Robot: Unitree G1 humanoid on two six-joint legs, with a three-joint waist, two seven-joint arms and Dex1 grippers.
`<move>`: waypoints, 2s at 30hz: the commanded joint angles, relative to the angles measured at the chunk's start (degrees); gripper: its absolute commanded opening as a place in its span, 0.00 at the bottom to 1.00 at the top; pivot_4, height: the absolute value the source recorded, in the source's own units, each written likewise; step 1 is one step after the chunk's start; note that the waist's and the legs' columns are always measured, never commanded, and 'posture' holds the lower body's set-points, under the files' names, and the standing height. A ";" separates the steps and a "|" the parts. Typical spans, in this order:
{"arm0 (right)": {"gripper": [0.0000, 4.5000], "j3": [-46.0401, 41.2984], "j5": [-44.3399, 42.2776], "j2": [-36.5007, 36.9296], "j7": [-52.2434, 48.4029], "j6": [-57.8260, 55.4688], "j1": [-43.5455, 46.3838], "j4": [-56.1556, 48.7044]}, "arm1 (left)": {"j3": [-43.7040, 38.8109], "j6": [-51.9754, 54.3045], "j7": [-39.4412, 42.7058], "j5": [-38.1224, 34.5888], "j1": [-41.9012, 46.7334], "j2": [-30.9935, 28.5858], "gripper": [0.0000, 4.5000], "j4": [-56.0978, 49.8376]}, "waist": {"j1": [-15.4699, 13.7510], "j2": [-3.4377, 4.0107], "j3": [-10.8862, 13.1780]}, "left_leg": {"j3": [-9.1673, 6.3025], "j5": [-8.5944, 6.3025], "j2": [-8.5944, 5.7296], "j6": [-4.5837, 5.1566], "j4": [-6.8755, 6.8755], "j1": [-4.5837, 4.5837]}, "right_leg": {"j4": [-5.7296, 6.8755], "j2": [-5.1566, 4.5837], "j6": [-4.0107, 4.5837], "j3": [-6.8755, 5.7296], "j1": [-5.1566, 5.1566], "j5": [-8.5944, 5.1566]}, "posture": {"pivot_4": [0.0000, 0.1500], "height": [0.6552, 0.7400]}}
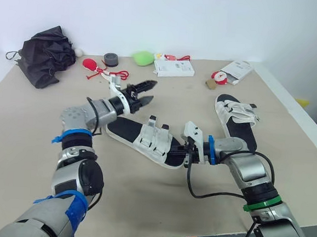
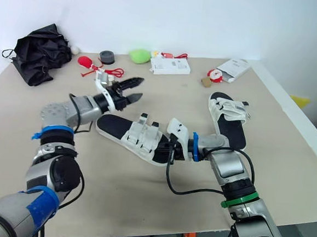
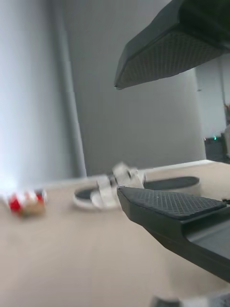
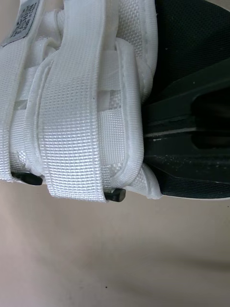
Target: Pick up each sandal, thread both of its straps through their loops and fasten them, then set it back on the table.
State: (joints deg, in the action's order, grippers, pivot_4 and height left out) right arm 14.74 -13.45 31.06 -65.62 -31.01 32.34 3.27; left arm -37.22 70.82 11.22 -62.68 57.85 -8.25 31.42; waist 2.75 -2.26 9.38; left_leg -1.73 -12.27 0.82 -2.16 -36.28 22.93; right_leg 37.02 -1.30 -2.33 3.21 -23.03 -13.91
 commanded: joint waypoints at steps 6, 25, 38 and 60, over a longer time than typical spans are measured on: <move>0.00 -10.48 -7.37 6.17 3.82 -7.84 -4.64 -16.68 | 22.50 -13.40 37.42 10.68 -15.70 -18.23 0.74 -23.82 | -0.37 0.33 0.49 | -0.02 -0.09 -0.07 -0.31 0.04 0.46 | 0.00 -0.14 0.40 0.01 -0.42 0.06 | 1.00 1.00; 0.00 -29.69 -26.76 11.45 19.27 -20.41 -22.76 -50.76 | 41.55 -55.79 71.55 36.79 -24.49 -26.44 0.74 -15.62 | -1.48 0.36 0.98 | -0.01 -0.48 0.08 0.31 -0.20 0.70 | 0.03 -0.04 0.25 -0.14 -0.51 -0.43 | 1.00 1.00; 0.00 -28.25 -31.03 12.79 25.47 -20.83 -23.05 -51.51 | 48.41 -64.27 77.27 43.54 -19.26 -18.76 0.74 -6.42 | -1.46 0.36 0.98 | -0.03 -0.42 0.07 0.44 -0.32 0.64 | 0.13 0.01 0.21 -0.13 -0.42 -0.37 | 1.00 1.00; 0.00 -21.55 -29.33 12.22 26.69 -15.60 -17.10 -46.48 | 34.14 -53.51 40.52 43.45 -18.99 -10.83 0.00 -7.93 | -1.30 0.36 0.98 | -0.04 -0.43 0.25 0.49 -1.00 0.61 | 0.47 0.20 0.14 -0.07 -0.30 -0.15 | 1.00 1.00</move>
State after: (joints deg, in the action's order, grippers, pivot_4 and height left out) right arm -7.40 -43.31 43.76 -38.94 -48.41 13.90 -43.24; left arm 1.13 16.49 59.30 -19.41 37.23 -18.81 25.78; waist 1.45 -1.90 10.35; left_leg -1.74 -12.70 1.16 -1.67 -37.35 23.54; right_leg 37.50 -1.03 -2.16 3.16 -23.32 -13.99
